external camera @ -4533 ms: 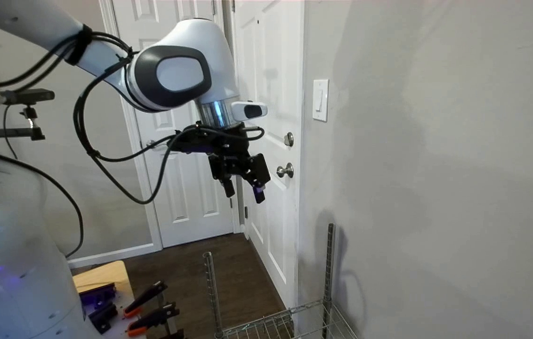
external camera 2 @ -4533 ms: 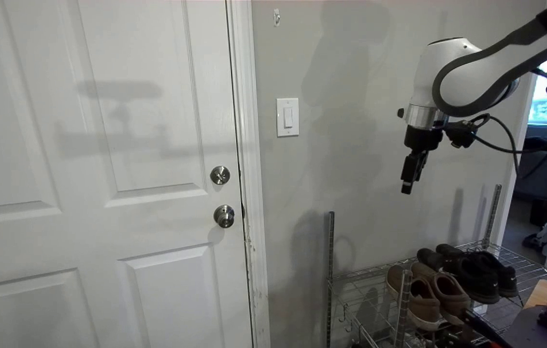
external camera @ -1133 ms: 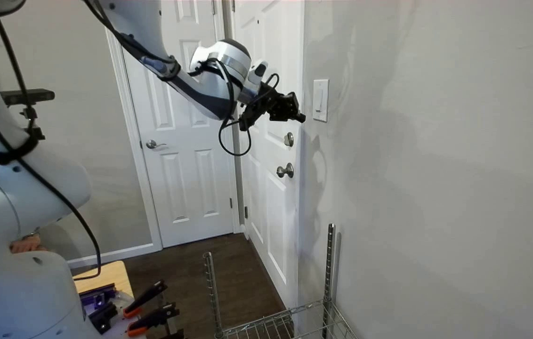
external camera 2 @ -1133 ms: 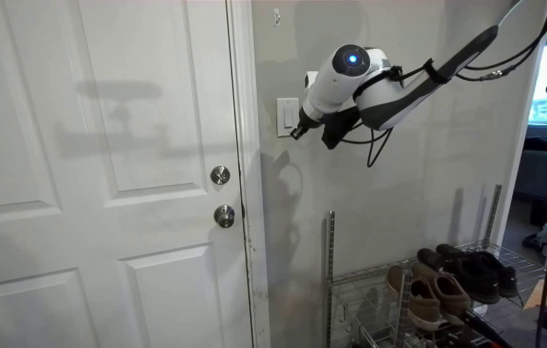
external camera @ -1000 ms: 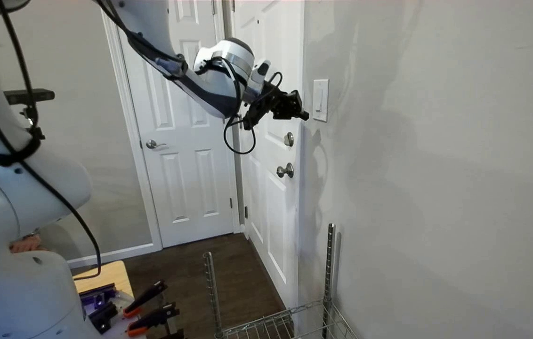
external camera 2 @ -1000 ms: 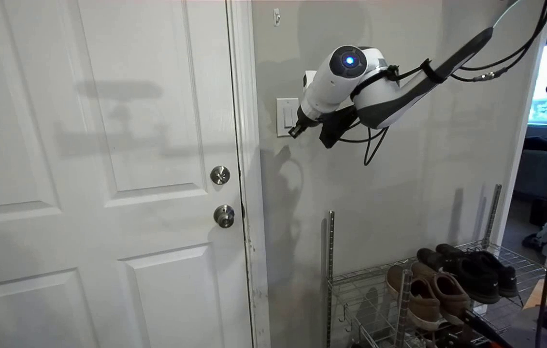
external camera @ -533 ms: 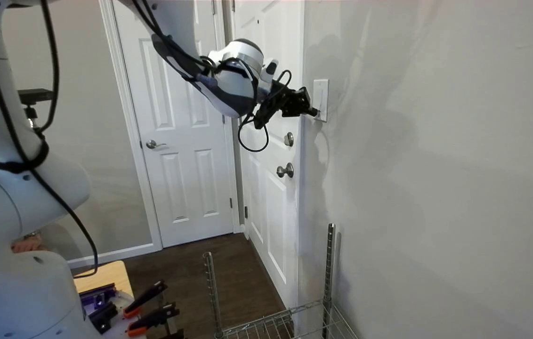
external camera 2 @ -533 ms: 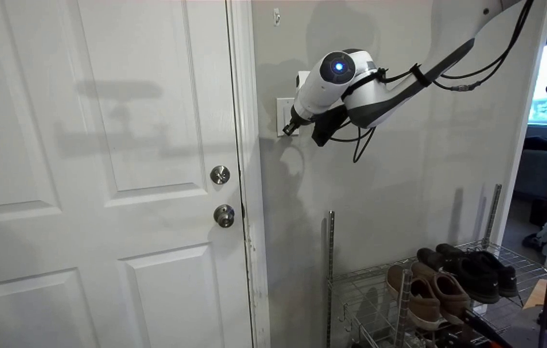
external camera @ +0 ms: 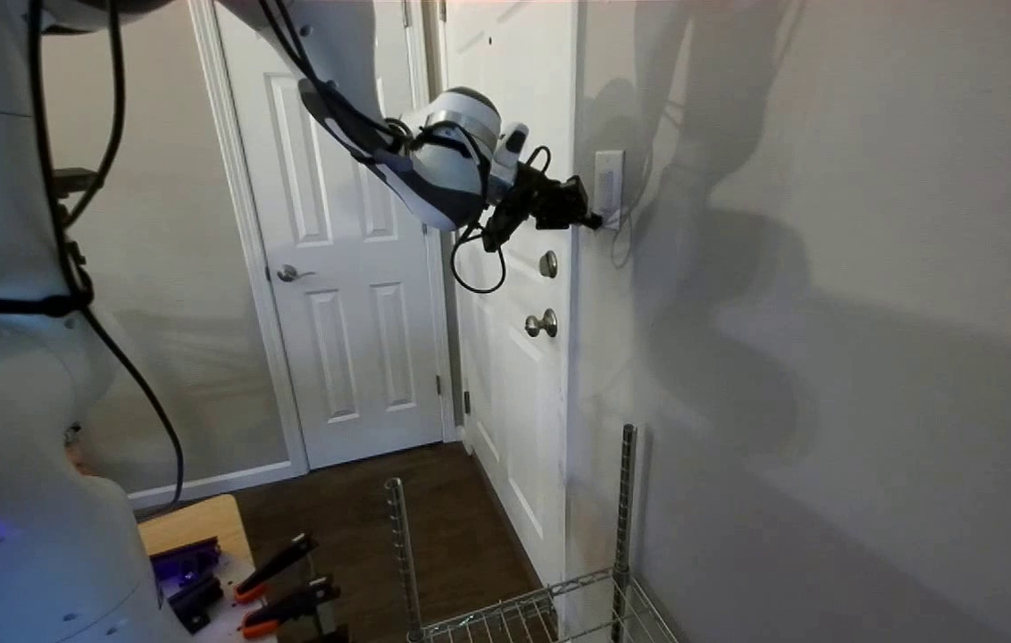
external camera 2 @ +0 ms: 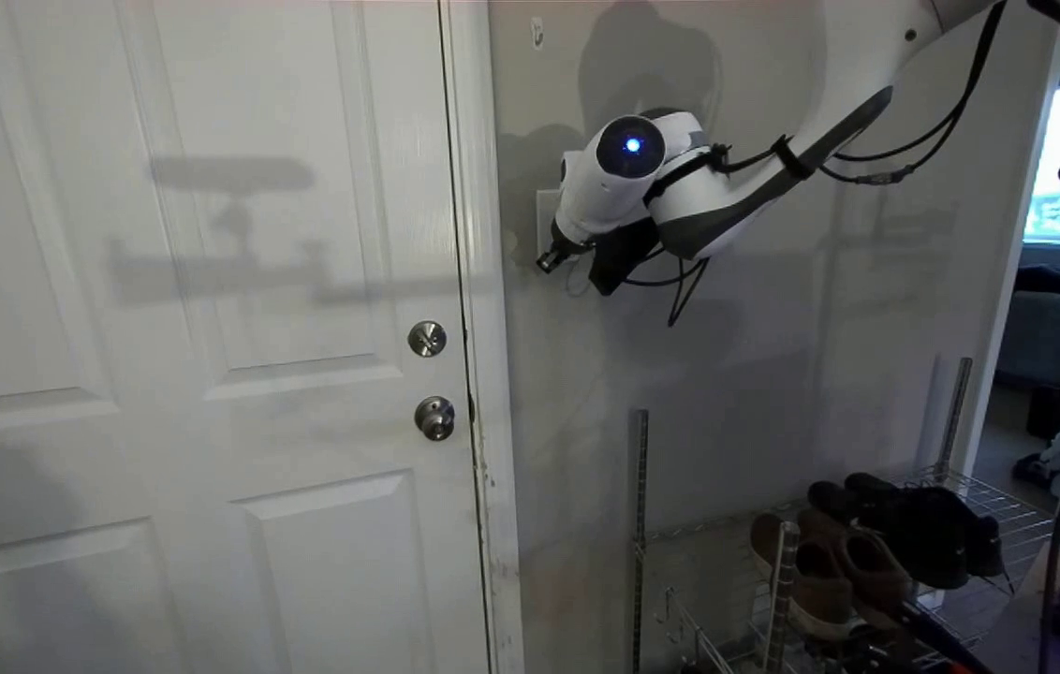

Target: Flip the light switch on the wall

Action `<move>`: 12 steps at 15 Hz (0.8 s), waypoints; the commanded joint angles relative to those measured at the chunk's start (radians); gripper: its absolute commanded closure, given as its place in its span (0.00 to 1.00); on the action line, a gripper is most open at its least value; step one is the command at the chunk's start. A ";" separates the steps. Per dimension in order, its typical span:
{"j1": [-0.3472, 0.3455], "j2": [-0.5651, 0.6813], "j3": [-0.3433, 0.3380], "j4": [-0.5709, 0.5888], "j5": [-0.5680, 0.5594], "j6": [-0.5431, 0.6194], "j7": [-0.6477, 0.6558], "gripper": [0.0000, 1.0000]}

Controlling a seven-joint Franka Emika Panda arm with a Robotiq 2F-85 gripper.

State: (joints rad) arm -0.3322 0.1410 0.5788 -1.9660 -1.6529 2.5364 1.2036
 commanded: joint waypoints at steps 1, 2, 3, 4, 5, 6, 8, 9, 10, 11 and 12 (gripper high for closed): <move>0.154 -0.062 -0.175 -0.103 0.273 -0.015 -0.137 0.95; 0.165 -0.104 -0.199 -0.172 0.358 0.002 -0.179 0.95; 0.072 -0.118 -0.106 -0.227 0.417 -0.008 -0.209 0.95; 0.091 -0.153 -0.126 -0.291 0.489 -0.011 -0.232 0.95; 0.215 -0.180 -0.248 -0.344 0.586 -0.006 -0.268 0.95; 0.114 -0.186 -0.144 -0.389 0.657 0.005 -0.304 0.96; 0.256 -0.120 -0.283 -0.323 0.631 -0.001 -0.274 0.71; 0.270 -0.131 -0.295 -0.352 0.649 -0.001 -0.283 0.94; 0.295 -0.132 -0.318 -0.350 0.648 -0.002 -0.281 0.89; 0.312 -0.130 -0.335 -0.341 0.648 -0.002 -0.281 0.82; 0.318 -0.126 -0.344 -0.331 0.648 -0.001 -0.282 0.76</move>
